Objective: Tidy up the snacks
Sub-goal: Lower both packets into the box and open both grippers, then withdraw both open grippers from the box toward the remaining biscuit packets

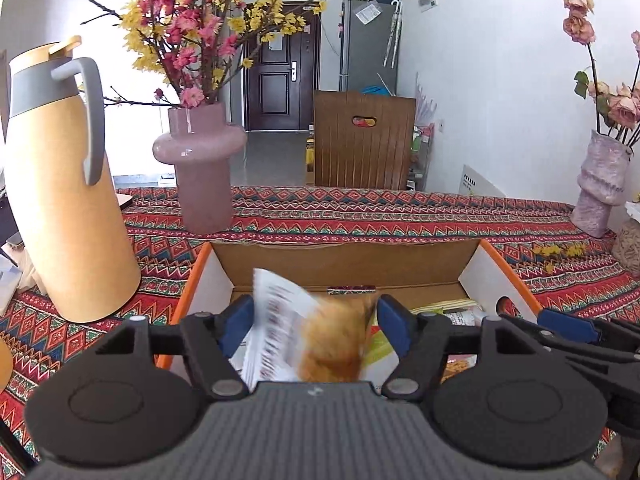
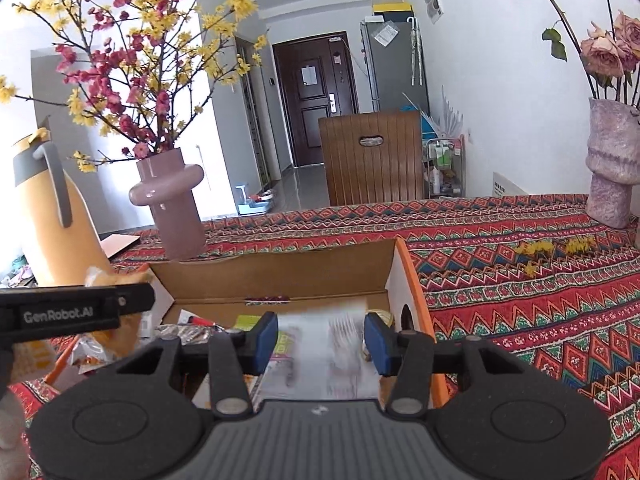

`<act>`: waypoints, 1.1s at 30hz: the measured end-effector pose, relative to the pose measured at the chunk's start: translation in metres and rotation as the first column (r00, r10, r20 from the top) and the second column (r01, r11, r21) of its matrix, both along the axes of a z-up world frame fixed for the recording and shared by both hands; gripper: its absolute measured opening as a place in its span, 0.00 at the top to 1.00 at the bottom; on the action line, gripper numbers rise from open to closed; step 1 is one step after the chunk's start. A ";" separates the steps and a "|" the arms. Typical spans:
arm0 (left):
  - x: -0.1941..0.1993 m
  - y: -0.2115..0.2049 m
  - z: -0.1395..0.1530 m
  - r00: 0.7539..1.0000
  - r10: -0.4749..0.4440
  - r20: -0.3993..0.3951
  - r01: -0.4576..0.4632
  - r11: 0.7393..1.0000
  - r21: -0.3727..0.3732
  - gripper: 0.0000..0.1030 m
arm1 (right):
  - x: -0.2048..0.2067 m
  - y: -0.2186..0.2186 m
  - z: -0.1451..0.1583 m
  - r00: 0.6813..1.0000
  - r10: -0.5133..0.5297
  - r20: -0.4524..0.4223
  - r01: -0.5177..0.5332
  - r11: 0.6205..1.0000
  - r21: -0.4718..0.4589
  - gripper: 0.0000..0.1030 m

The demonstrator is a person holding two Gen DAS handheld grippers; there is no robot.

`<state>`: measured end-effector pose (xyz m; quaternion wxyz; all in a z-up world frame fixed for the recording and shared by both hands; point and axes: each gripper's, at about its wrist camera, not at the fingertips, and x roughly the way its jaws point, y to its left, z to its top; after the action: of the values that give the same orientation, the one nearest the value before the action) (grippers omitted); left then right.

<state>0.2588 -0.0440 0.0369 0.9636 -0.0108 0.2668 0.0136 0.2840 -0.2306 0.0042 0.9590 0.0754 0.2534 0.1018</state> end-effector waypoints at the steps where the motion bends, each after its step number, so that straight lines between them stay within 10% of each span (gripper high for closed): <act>1: -0.001 0.002 0.001 1.000 0.005 0.004 -0.005 1.000 -0.004 0.25 | -0.001 -0.001 0.000 1.000 -0.002 0.000 0.002 1.000 0.005 0.43; 5: -0.009 0.007 0.008 0.999 0.029 0.037 -0.028 1.000 -0.008 0.06 | -0.012 -0.005 0.003 0.999 -0.027 0.022 0.027 0.999 0.018 0.02; 33: -0.117 0.044 -0.024 0.997 -0.021 -0.073 0.021 1.000 0.000 0.00 | -0.146 0.026 -0.027 0.985 0.140 -0.106 -0.148 0.986 -0.072 0.00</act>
<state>0.1416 -0.0004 0.0133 0.9533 -0.0069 0.3018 0.0041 0.1375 -0.2043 -0.0230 0.9375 0.0239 0.3098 0.1568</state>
